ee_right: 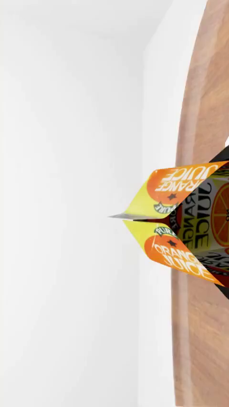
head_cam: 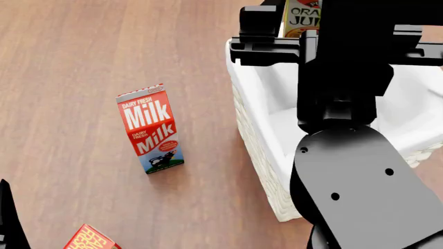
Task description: Pick up the orange juice, and put it in the basket.
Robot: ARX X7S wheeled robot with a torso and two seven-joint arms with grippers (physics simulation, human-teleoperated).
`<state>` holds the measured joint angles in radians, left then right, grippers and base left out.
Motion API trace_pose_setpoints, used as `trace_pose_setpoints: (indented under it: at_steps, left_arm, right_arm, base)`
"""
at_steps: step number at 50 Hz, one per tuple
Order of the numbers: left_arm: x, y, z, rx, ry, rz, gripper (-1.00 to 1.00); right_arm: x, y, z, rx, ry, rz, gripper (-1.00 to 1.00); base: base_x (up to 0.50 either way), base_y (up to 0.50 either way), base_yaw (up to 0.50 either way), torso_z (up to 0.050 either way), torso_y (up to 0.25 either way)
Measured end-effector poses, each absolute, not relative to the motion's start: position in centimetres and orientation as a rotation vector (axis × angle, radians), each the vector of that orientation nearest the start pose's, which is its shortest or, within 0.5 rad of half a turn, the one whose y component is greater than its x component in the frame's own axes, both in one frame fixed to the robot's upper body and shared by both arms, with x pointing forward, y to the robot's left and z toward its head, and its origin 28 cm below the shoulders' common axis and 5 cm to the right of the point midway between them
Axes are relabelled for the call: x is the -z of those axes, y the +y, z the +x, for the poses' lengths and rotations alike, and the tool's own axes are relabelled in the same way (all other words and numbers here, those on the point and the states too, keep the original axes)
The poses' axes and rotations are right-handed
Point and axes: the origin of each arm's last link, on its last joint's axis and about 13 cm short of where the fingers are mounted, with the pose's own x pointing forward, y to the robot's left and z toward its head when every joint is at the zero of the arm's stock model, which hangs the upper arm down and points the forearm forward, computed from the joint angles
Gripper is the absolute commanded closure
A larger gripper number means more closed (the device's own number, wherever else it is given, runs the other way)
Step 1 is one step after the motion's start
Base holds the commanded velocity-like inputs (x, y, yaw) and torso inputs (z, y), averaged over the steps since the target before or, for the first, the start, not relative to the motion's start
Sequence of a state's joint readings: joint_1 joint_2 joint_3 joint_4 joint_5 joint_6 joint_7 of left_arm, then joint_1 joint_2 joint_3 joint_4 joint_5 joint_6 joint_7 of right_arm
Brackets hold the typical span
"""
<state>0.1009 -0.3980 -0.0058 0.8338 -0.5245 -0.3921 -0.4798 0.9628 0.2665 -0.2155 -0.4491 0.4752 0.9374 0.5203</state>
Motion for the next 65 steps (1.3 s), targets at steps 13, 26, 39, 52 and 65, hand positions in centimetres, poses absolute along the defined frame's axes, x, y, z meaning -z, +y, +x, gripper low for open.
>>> trace_pose_setpoints:
  at_steps: [13,26,39,52,65]
  left_arm:
    - [-14.3,23.2,16.0,-0.106,-0.238,-0.119,-1.00]
    - [-14.2,23.2,16.0,-0.107,-0.237,-0.118,-1.00]
    - [-14.2,23.2,16.1,-0.109,-0.235,-0.117,-1.00]
    - [-14.2,23.2,16.0,-0.109,-0.235,-0.118,-1.00]
    - [-14.3,23.2,16.0,-0.108,-0.234,-0.118,-1.00]
  right_arm:
    - [-27.5,-10.1,30.1,0.141,-0.340,-0.068,1.00]
    - [-26.1,-10.7,30.4,0.165,-0.303,-0.080,1.00]
    - [-24.7,-11.1,30.9,0.175,-0.260,-0.086,1.00]
    - [-24.2,-11.2,31.2,0.176,-0.232,-0.087,1.00]
    - [-24.0,-11.4,31.7,0.180,-0.214,-0.090,1.00]
  base:
    - [0.00,0.00,0.00,0.000,0.001]
    - [0.00,0.00,0.00,0.000,0.001]
    - [0.00,0.00,0.00,0.000,0.001]
    - [0.00,0.00,0.00,0.001,0.001]
    - [0.00,0.00,0.00,0.000,0.001]
